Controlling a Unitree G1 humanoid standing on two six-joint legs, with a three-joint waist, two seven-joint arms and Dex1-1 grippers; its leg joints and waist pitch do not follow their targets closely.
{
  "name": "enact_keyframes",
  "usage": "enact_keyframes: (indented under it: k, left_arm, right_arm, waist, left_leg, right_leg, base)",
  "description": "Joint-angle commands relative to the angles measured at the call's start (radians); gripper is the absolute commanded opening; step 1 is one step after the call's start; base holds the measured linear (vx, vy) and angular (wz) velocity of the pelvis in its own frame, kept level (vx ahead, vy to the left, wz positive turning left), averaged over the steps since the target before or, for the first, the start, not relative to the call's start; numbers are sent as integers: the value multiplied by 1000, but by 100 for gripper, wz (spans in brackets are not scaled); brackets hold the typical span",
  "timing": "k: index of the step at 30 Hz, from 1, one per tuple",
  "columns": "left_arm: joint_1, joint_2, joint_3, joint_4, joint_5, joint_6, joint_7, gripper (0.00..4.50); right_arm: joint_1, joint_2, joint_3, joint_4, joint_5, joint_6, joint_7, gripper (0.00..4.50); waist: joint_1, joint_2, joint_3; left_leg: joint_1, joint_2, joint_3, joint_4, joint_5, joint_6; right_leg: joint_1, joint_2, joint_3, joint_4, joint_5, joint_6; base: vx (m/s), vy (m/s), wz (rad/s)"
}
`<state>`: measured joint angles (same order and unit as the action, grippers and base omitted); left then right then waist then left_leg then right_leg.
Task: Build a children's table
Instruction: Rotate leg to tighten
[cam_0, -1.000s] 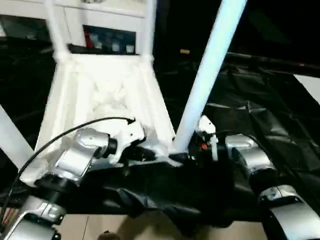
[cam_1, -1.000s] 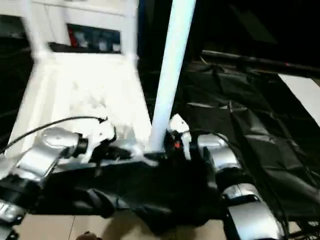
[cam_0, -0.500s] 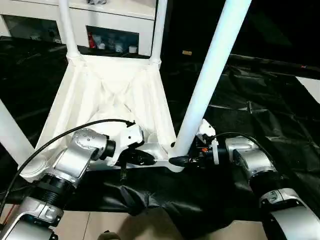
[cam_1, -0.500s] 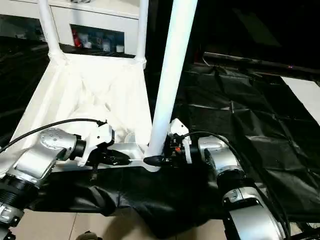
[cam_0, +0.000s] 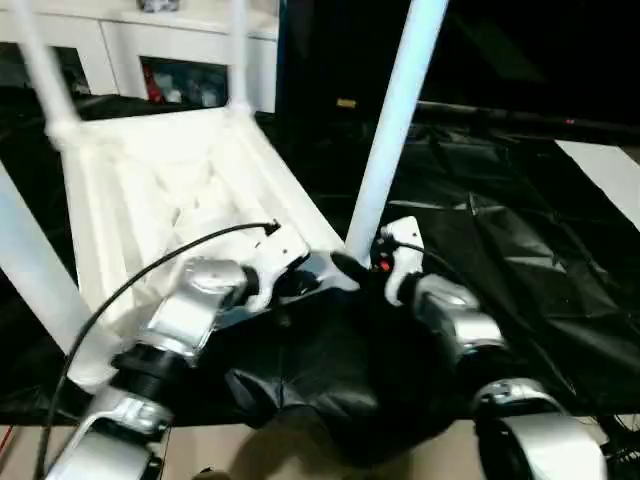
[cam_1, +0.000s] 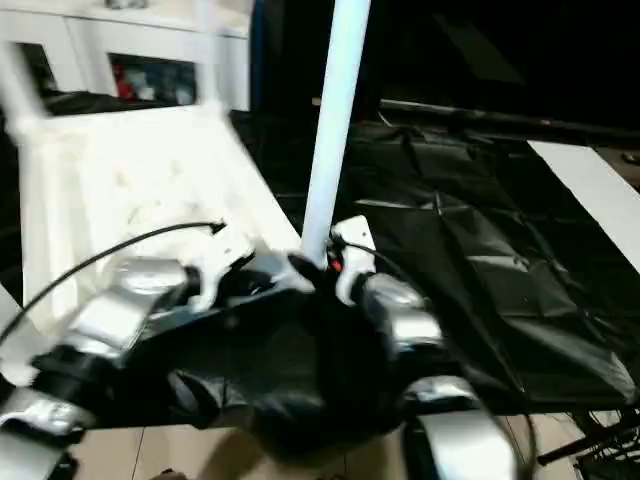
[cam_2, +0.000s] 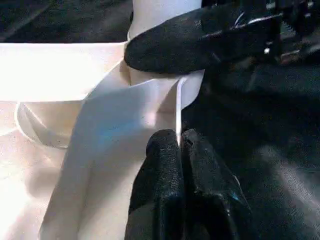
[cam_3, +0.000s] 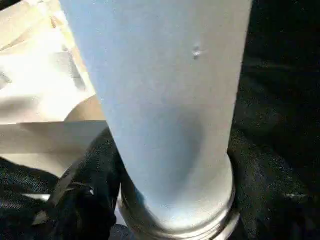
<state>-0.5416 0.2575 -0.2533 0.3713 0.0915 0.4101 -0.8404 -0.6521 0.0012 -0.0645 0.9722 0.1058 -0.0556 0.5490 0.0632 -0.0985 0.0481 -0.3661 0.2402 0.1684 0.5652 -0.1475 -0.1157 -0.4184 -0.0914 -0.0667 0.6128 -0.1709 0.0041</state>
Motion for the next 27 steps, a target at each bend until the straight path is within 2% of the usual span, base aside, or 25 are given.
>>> enact_keyframes:
  k: [1, 3, 5, 8, 10, 12, 14, 16, 19, 21, 22, 26, 27]
  left_arm:
    - [-33, -75, -68, -62, -28, -18, -19, 0]
    - [-29, -74, -70, -68, -31, -19, -21, 0]
    - [-23, -67, -69, -73, -33, -24, -31, 0]
    - [-15, -49, -67, -81, -39, -30, -49, 0]
    - [-7, -16, -60, -87, -51, -47, -95, 0]
    - [0, 12, -54, -93, -63, -57, -137, 0]
    - [7, 42, -50, -97, -80, -79, -189, 0]
    - [14, 65, -50, -102, -98, -94, -238, 0]
    - [25, 111, -48, -112, -129, -112, -333, 0]
    - [25, 131, -49, -108, -136, -123, -366, 0]
    - [23, 138, -49, -103, -137, -129, -376, 0]
    - [19, 168, -55, -89, -144, -135, -428, 0]
    - [18, 172, -57, -89, -144, -133, -436, 0]
  right_arm:
    - [-3, 67, 67, 34, -49, 15, 9, 329]
    - [-2, 75, 68, 28, -39, 15, 28, 343]
    - [-1, 72, 75, 20, -40, 8, 42, 376]
    - [1, 59, 84, 9, -40, -4, 70, 382]
    - [5, 19, 99, -7, -33, -22, 181, 382]
    - [13, -17, 118, -27, -34, -33, 294, 382]
    - [23, -59, 140, -54, -30, -29, 413, 382]
    - [29, -90, 155, -73, -25, -18, 495, 382]
    - [37, -155, 186, -104, -17, 4, 646, 382]
    - [38, -182, 196, -114, -9, 14, 715, 382]
    - [38, -192, 200, -118, -7, 23, 745, 358]
    - [44, -227, 228, -137, -17, 43, 842, 339]
    - [45, -229, 231, -138, -20, 44, 850, 318]
  waist:
    - [5, 22, -59]
    - [4, 24, -60]
    - [5, 24, -61]
    - [5, 25, -61]
    - [7, 25, -62]
    - [7, 27, -63]
    - [10, 25, -65]
    - [12, 27, -63]
    - [27, 26, -62]
    - [32, 26, -60]
    - [35, 27, -59]
    - [48, 27, -58]
    - [49, 27, -58]
  left_leg:
    - [8, -12, 7, -69, -399, -26]
    - [8, -12, 9, -68, -386, -24]
    - [7, -12, 11, -68, -368, -19]
    - [7, -11, 12, -68, -357, -14]
    - [6, -11, 12, -67, -356, -9]
    - [5, -11, 13, -66, -341, -3]
    - [3, -10, 14, -64, -310, 11]
    - [5, -9, 17, -63, -293, 20]
    - [12, -8, 19, -62, -299, 26]
    - [13, -7, 18, -64, -312, 24]
    - [15, -5, 19, -65, -320, 19]
    - [16, -4, 21, -65, -332, 8]
    - [15, -4, 20, -65, -329, 5]
  right_leg:
    - [37, -33, 26, -90, -395, -135]
    - [38, -31, 29, -84, -342, -150]
    - [40, -29, 30, -79, -299, -165]
    - [42, -29, 31, -77, -274, -174]
    - [46, -29, 30, -77, -271, -175]
    - [48, -30, 31, -74, -244, -185]
    - [54, -29, 31, -69, -196, -201]
    - [51, -28, 33, -65, -166, -217]
    - [51, -29, 32, -66, -177, -227]
    - [50, -28, 33, -66, -189, -228]
    - [48, -30, 34, -68, -201, -226]
    - [47, -31, 34, -69, -241, -215]
    - [47, -32, 34, -68, -240, -215]
  base:
    - [0, 0, 0]
    - [0, 0, 0]
    - [0, 0, 0]
    - [0, 0, 0]
    - [0, 0, 0]
    - [0, 0, 0]
    - [0, 0, 0]
    - [0, 0, 0]
    - [0, 0, 0]
    - [0, 0, 0]
    - [0, 0, 0]
    - [0, 0, 0]
    - [0, 0, 0]
